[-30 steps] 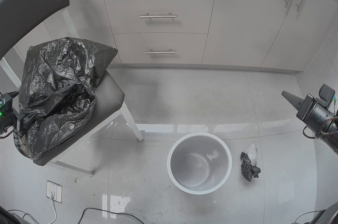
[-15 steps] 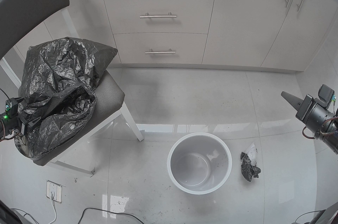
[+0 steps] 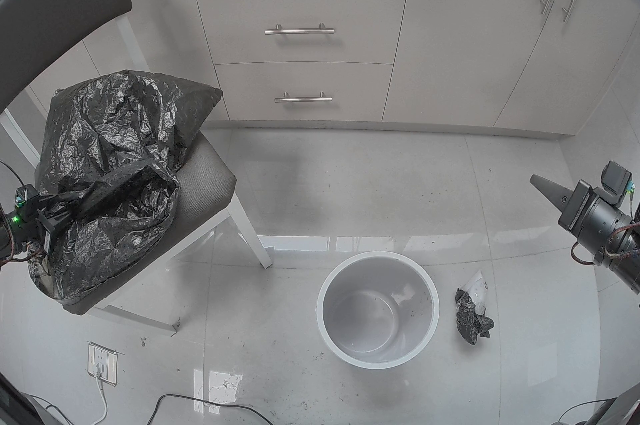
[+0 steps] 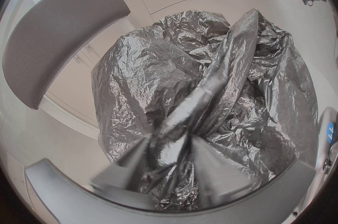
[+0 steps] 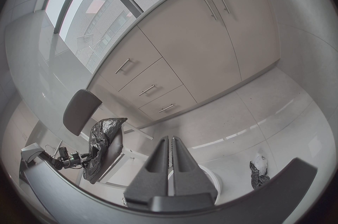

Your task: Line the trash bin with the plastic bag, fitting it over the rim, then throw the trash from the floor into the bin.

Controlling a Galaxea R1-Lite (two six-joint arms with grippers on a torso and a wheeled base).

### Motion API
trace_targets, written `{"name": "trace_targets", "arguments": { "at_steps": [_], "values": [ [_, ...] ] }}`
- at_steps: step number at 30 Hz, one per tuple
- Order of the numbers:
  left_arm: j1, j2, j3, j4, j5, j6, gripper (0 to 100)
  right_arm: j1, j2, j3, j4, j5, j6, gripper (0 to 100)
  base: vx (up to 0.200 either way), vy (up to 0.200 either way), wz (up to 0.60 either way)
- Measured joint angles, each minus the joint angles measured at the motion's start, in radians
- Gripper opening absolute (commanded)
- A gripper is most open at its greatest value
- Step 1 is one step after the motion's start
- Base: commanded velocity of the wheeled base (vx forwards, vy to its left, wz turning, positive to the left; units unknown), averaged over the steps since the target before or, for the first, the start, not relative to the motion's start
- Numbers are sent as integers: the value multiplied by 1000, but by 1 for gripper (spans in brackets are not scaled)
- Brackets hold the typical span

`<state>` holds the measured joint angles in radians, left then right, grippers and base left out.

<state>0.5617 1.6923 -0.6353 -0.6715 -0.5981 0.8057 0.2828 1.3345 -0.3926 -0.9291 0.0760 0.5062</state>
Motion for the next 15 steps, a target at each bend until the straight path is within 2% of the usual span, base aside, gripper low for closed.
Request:
{"name": "trace_targets", "arguments": {
  "at_steps": [4, 9, 13, 15],
  "values": [
    [0, 24, -17, 0, 0, -32, 0, 4, 0, 1, 0, 0, 0, 0, 0, 0, 0],
    [-9, 45, -33, 0, -1, -124, 0, 10, -1, 1, 0, -1, 0, 0, 0, 0, 0],
    [-29, 43, -44, -3, -1, -256, 0, 12, -2, 1, 0, -1, 0, 0, 0, 0, 0],
    [-42, 34, -53, -6, -1, -354, 0, 13, -4, 1, 0, -1, 0, 0, 0, 0, 0]
  ]
}}
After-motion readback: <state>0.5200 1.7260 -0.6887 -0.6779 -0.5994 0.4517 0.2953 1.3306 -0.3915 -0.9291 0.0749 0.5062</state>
